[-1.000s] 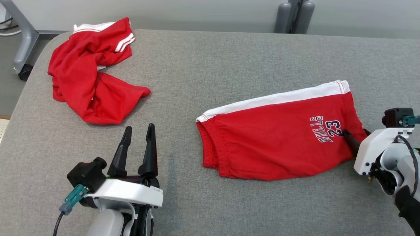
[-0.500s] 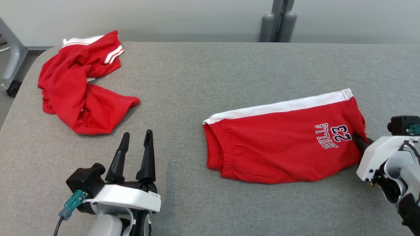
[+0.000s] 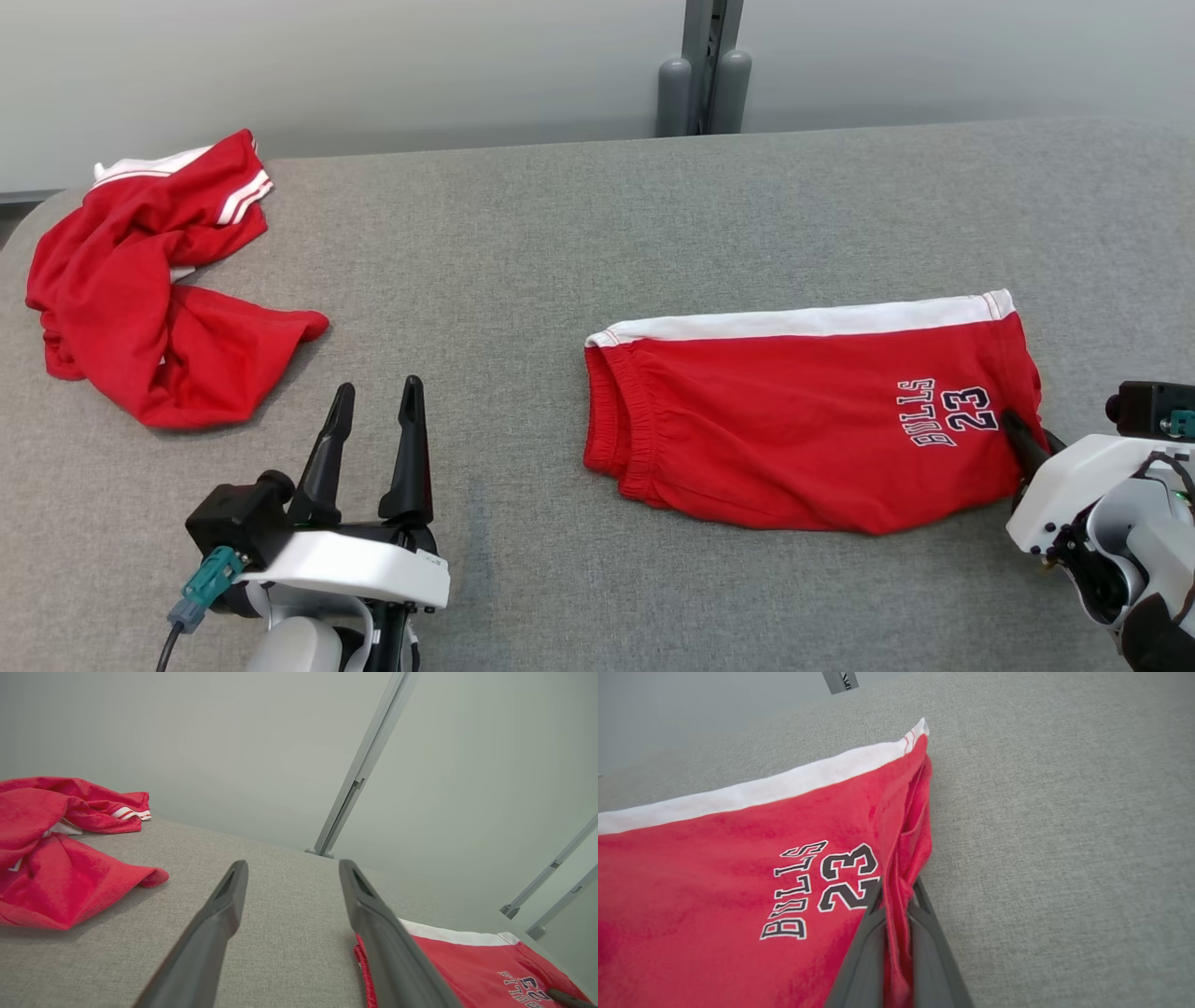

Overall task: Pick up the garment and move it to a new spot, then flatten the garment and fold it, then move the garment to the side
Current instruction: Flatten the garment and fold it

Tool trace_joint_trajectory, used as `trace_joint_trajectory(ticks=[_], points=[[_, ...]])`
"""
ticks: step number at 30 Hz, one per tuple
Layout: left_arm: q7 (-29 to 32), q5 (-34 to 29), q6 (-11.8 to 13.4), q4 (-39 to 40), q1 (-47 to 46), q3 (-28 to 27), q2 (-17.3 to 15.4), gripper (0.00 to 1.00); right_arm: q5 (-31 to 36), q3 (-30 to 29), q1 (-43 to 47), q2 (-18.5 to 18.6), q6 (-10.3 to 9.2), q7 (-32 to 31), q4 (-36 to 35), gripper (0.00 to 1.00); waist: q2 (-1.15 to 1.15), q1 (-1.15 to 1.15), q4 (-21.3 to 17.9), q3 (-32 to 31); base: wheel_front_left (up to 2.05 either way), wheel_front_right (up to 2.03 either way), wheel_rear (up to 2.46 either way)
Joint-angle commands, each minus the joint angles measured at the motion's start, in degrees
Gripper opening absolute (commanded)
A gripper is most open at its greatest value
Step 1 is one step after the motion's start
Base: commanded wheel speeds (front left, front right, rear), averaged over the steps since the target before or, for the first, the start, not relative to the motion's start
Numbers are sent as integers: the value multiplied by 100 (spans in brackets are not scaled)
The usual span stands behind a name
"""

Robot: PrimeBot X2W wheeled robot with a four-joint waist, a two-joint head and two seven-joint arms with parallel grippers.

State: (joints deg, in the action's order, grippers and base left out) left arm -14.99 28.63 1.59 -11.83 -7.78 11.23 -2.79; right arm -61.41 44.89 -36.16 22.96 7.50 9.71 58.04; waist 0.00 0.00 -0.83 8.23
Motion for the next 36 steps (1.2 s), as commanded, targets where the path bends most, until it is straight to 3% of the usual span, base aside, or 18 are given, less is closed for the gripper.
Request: trace_joint_trajectory(ticks=[1, 10, 20, 29, 36], points=[[-28, -41, 22, -10, 9, -20, -22, 100, -28, -15, 48, 11, -1, 69, 4, 0, 0, 0, -23, -22, 0, 0, 0], [-28, -36, 13, -80, 12, 17, -22, 100, 96, -1, -160, -2, -1, 267, 65, 0, 0, 0, 12, -117, 0, 0, 0], [-28, 93, 54, -105, 62, 101, -22, 100, 426, 151, -539, -139, -1, 239, -409, 0, 0, 0, 196, -298, 0, 0, 0], [-28, 183, 82, -49, 15, 195, -22, 100, 980, 532, -891, -915, -1, -111, -926, 0, 0, 0, 352, -357, 0, 0, 0], [-28, 225, 84, -28, -21, 204, -22, 100, 1249, 810, -750, -1335, -1, -326, -905, 0, 0, 0, 458, -306, 0, 0, 0]])
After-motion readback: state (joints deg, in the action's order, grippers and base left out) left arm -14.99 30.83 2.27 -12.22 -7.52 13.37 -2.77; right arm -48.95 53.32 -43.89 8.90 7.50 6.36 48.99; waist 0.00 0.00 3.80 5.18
